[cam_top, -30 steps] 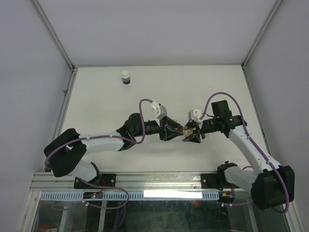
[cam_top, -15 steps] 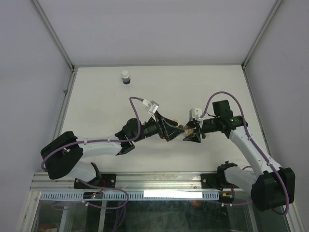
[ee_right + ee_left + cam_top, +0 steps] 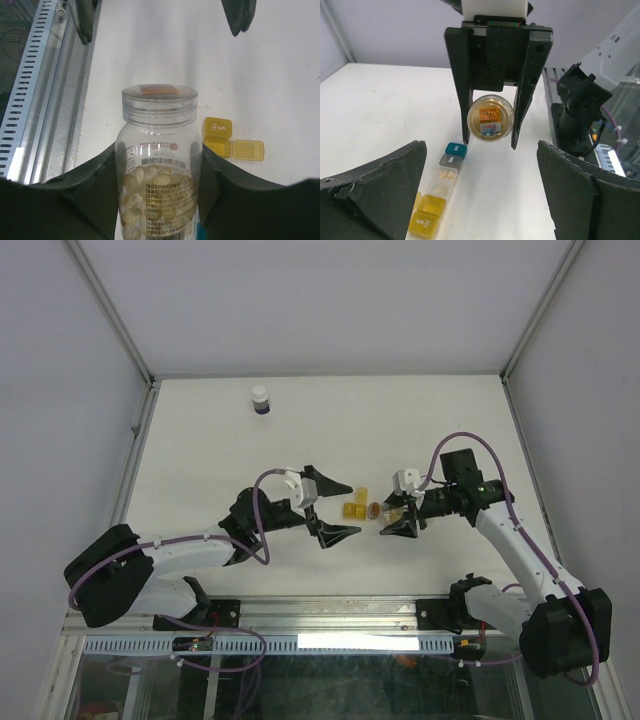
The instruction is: Sort the pills into containers
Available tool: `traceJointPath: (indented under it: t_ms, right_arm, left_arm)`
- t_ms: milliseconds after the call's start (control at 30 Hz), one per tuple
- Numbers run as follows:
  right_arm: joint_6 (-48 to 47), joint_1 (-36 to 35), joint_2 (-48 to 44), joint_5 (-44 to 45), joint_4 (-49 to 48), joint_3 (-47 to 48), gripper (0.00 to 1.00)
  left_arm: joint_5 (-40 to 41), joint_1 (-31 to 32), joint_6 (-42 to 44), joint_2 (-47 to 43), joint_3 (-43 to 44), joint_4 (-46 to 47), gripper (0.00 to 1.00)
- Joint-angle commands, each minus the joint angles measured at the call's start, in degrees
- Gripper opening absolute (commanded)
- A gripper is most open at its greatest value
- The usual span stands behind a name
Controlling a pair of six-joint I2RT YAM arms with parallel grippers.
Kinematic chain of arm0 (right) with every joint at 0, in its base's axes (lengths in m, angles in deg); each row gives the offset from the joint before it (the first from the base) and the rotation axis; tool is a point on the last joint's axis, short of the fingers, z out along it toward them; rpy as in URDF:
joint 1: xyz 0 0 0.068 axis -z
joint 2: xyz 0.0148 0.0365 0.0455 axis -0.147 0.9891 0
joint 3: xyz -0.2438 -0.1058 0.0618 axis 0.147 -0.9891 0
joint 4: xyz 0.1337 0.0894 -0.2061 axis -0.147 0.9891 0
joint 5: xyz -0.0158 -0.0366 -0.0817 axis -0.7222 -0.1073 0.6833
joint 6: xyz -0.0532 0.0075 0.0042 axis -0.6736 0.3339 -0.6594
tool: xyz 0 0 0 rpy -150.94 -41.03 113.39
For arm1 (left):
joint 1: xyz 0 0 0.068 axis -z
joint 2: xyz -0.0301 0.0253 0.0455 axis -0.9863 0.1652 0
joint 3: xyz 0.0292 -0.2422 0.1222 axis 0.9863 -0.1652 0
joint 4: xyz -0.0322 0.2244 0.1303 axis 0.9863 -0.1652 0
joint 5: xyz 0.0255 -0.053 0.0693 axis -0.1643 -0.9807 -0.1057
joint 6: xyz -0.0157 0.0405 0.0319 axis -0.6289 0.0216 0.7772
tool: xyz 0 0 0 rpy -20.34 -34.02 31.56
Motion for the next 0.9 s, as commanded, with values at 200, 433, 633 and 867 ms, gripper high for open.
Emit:
traceJointPath:
  t_ms: [200,433,633,867]
  right_arm:
    - [-4.8,0.3,0.4,-2.8,1.9,0.8,0.0]
    - [-5.1,0.3,1.8,-2.6,2.0,0.9,0.0]
    - [-5.1,0.3,2.6,-2.1,1.8,0.9,0.0]
    - [-4.9,0.2,2.6,-2.2,1.6,0.8,0.0]
  left_arm:
    - [-14.1,-0.5,12.5,11.8,9.3,6.4,0.82]
    - [-12.8,-0.4,8.5,15.0,8.3,12.4,0.62]
    - [-11.8,0.3,7.1,16.2,8.8,13.6,0.52]
    - [-10.3,1.1,7.1,16.5,9.9,10.9,0.42]
